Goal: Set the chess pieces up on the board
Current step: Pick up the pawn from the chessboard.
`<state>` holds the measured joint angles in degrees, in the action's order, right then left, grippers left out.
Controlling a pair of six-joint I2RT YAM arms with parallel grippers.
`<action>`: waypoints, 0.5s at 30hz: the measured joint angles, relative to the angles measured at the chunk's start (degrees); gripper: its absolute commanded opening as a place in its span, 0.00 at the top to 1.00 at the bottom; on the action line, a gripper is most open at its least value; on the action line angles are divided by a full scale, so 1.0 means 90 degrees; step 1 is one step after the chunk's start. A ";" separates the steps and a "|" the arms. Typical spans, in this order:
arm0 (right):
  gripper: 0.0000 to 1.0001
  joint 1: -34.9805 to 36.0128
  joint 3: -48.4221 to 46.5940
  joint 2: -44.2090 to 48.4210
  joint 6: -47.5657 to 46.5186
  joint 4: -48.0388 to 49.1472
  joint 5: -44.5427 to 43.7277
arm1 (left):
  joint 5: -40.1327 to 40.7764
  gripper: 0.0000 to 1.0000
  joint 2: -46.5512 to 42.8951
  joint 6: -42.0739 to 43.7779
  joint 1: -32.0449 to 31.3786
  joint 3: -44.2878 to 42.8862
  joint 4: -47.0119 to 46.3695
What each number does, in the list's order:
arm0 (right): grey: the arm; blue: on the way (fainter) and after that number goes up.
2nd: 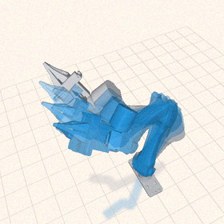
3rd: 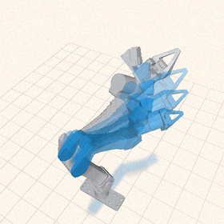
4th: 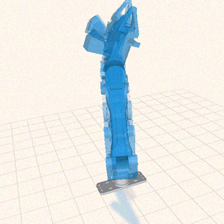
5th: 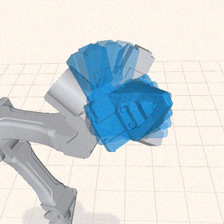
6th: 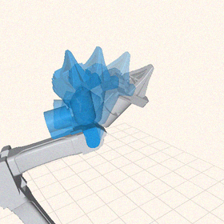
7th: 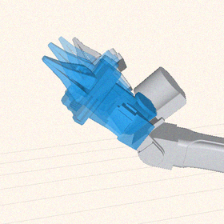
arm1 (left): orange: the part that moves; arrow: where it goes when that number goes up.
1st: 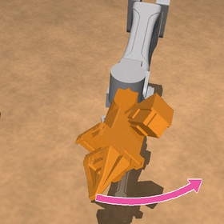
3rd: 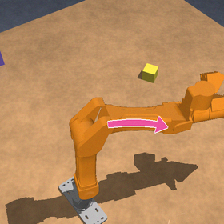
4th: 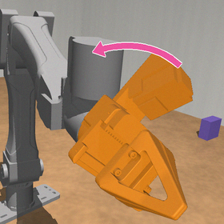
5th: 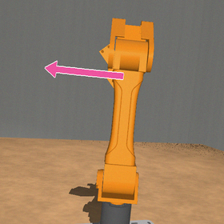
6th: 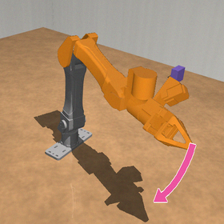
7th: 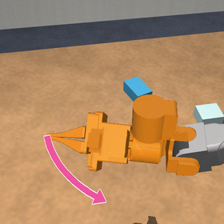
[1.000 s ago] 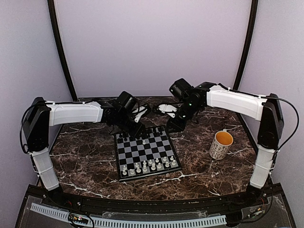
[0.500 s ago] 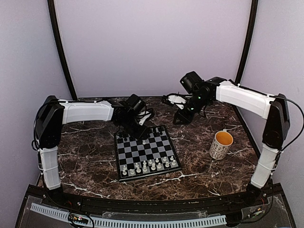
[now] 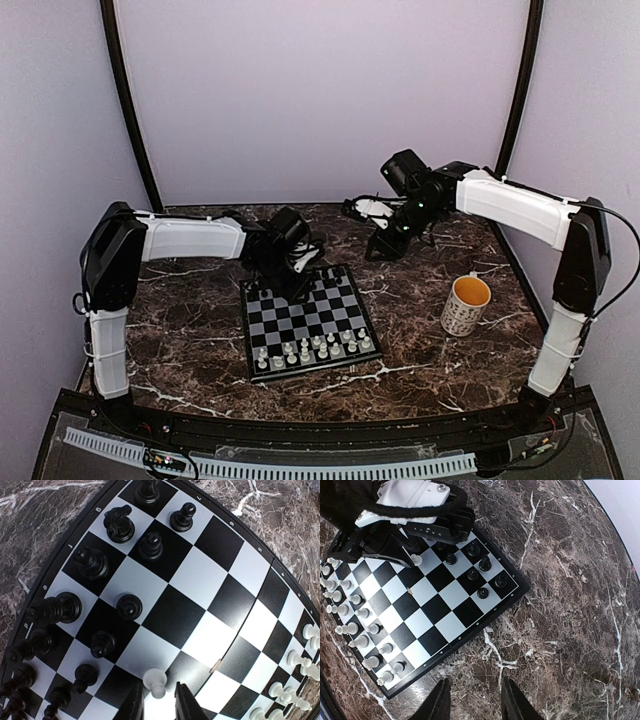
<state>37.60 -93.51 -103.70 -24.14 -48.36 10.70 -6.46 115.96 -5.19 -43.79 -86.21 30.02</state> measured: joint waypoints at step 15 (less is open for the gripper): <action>0.64 0.0000 0.0019 0.0000 0.0000 0.0007 0.0000 | -0.0046 0.90 0.0177 0.0022 -0.0012 -0.0131 0.0053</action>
<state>37.60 -93.34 -103.70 -24.14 -48.29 10.70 -6.87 117.56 -4.99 -43.90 -87.39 30.50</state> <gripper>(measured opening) 0.361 0.147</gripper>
